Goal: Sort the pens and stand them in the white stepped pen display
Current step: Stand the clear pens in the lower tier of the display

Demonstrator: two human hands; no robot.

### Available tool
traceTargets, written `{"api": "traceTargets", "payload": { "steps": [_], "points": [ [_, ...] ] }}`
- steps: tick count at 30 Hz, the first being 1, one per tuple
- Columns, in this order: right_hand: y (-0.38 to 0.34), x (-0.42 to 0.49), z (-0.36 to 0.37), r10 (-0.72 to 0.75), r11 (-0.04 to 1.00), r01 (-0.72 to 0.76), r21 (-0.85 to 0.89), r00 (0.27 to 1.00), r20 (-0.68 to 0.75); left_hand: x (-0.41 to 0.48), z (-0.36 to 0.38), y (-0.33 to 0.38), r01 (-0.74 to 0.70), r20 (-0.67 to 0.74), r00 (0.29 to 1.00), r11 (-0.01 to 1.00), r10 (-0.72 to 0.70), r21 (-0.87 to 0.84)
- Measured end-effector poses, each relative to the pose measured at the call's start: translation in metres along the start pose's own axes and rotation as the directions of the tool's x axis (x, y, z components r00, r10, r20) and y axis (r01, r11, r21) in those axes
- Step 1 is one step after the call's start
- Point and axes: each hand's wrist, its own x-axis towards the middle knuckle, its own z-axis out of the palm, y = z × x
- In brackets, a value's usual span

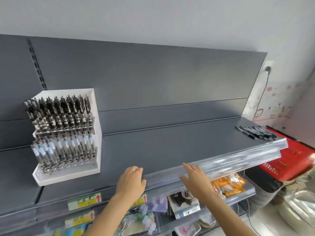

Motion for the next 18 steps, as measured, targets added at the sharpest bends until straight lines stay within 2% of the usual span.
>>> {"api": "traceTargets", "payload": {
  "steps": [7,18],
  "points": [
    [0.102,-0.017,-0.05,0.072,0.997,-0.07,0.026,0.996,-0.062,0.024,0.03,0.109,-0.087,0.041,0.995,0.996,0.089,-0.033],
    [0.251,-0.008,-0.091,0.296,0.953,-0.284,0.103,0.947,-0.122,0.11,0.083,0.25,-0.26,0.093,0.958,0.957,0.273,-0.131]
  ]
}}
